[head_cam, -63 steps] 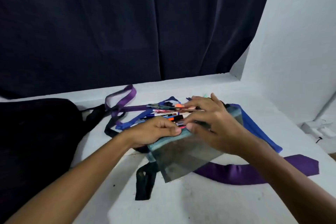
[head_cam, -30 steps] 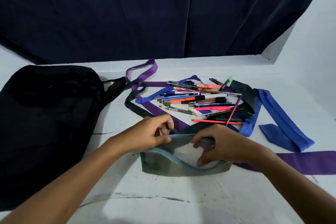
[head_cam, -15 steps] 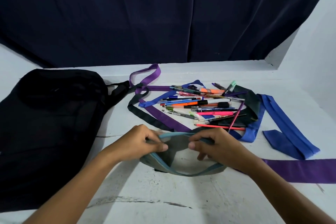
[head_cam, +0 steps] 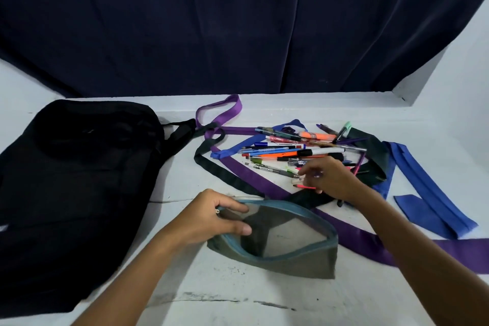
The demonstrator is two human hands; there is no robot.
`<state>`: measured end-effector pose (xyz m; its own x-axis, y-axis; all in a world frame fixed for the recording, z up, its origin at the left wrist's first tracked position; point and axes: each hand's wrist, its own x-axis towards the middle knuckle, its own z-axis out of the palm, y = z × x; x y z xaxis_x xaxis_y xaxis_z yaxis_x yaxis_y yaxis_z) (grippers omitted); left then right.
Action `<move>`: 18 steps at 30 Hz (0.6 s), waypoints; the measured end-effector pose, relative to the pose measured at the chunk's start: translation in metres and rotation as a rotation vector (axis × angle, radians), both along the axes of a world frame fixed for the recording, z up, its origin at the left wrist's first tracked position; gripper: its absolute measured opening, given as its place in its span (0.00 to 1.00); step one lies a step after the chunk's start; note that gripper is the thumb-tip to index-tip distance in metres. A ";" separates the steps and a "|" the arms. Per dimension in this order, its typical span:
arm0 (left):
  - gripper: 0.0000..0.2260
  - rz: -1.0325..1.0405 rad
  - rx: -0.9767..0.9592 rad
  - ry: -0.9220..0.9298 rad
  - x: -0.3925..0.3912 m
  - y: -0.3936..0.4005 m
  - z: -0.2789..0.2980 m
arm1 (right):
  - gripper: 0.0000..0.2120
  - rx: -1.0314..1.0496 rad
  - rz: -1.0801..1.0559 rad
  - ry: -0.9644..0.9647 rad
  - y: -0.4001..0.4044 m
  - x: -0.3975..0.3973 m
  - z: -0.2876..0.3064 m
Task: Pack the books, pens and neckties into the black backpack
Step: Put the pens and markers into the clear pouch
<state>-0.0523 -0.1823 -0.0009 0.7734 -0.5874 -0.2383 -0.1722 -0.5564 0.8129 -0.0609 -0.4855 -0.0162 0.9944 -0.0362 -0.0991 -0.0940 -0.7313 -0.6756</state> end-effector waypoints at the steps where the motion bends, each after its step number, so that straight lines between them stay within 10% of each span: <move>1: 0.26 -0.008 -0.001 0.010 -0.001 -0.002 0.000 | 0.08 -0.100 -0.004 0.046 -0.007 0.007 -0.008; 10: 0.29 -0.127 -0.041 0.097 0.007 -0.007 0.001 | 0.01 -0.371 0.041 0.169 -0.002 0.013 -0.025; 18: 0.36 -0.200 -0.044 0.119 0.013 -0.003 -0.008 | 0.03 0.007 -0.206 -0.359 0.036 -0.022 0.045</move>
<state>-0.0389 -0.1857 -0.0090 0.6087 -0.7379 -0.2916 -0.1767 -0.4844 0.8568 -0.0828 -0.4497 0.0287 0.9381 -0.2384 0.2513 0.0046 -0.7170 -0.6970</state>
